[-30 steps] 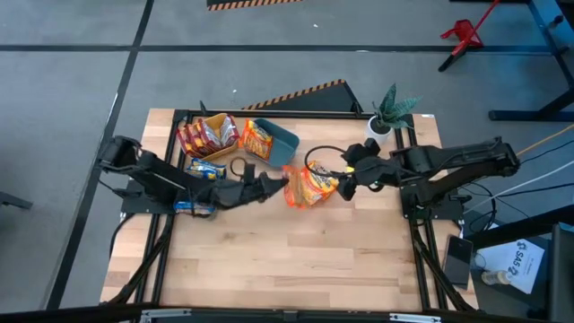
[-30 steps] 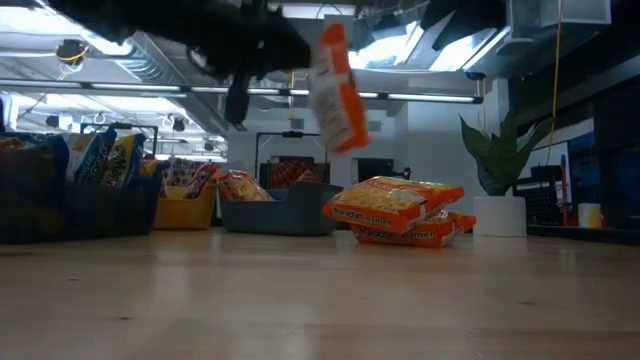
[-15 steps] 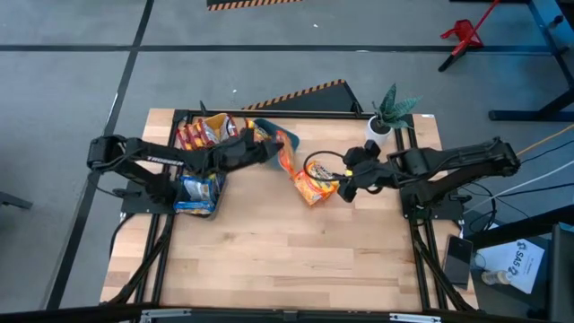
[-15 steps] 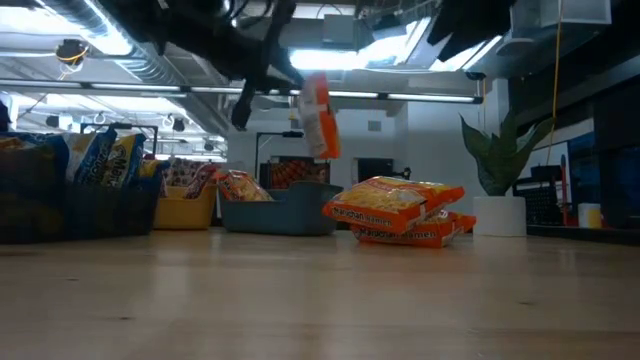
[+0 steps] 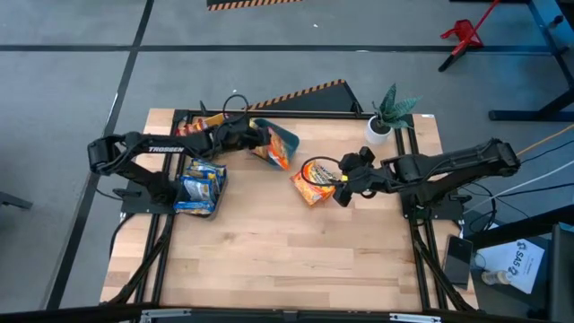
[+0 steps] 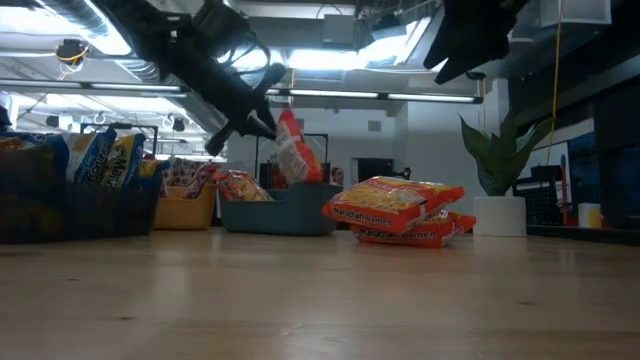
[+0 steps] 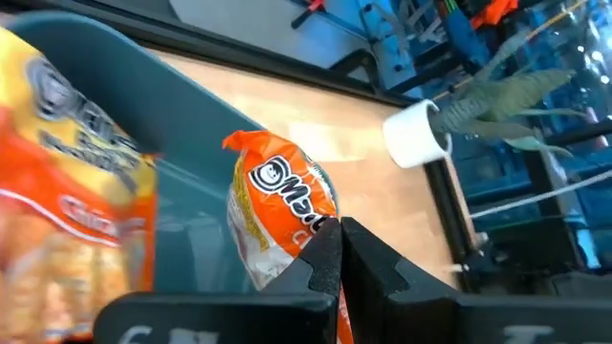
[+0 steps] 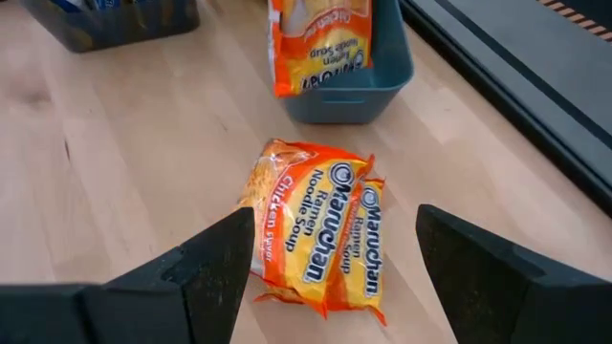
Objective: Sort Maruchan noodles
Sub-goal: Put the orange noodle pack into the blue bin
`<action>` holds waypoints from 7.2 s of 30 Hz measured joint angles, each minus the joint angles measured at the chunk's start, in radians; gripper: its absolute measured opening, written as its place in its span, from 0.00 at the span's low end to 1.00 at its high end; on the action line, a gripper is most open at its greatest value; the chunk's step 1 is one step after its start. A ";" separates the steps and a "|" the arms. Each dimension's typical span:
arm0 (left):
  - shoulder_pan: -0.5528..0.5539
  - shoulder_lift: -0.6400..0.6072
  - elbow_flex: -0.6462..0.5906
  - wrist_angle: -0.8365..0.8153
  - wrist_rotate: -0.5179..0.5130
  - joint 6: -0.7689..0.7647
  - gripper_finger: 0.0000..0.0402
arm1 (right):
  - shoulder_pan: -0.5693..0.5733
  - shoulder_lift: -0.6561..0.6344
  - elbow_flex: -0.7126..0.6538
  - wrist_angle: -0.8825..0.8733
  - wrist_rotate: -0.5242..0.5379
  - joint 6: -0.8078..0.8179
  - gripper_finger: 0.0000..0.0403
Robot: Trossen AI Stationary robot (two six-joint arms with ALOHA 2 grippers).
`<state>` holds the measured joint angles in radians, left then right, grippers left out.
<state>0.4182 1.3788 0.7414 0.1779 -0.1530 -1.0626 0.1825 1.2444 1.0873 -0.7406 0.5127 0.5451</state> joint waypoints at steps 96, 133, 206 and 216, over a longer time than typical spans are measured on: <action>0.201 -0.393 -0.002 -0.354 -0.112 0.205 0.15 | -0.483 0.850 0.426 0.132 -0.498 -0.871 0.00; 0.199 -0.148 -0.002 -0.338 0.124 0.243 0.15 | -0.484 0.834 0.597 0.086 -0.469 -0.820 0.00; 0.218 -0.551 -0.001 -0.373 0.198 0.263 0.08 | -0.470 1.277 1.034 0.388 -0.469 -0.754 0.14; 0.218 -0.551 -0.001 -0.382 0.197 0.291 0.08 | -0.471 1.227 1.031 0.293 -0.477 -0.726 0.00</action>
<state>0.6363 0.8282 0.7406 -0.2044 0.0437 -0.7716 -0.2886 2.4712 2.1185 -0.4473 0.0360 -0.1804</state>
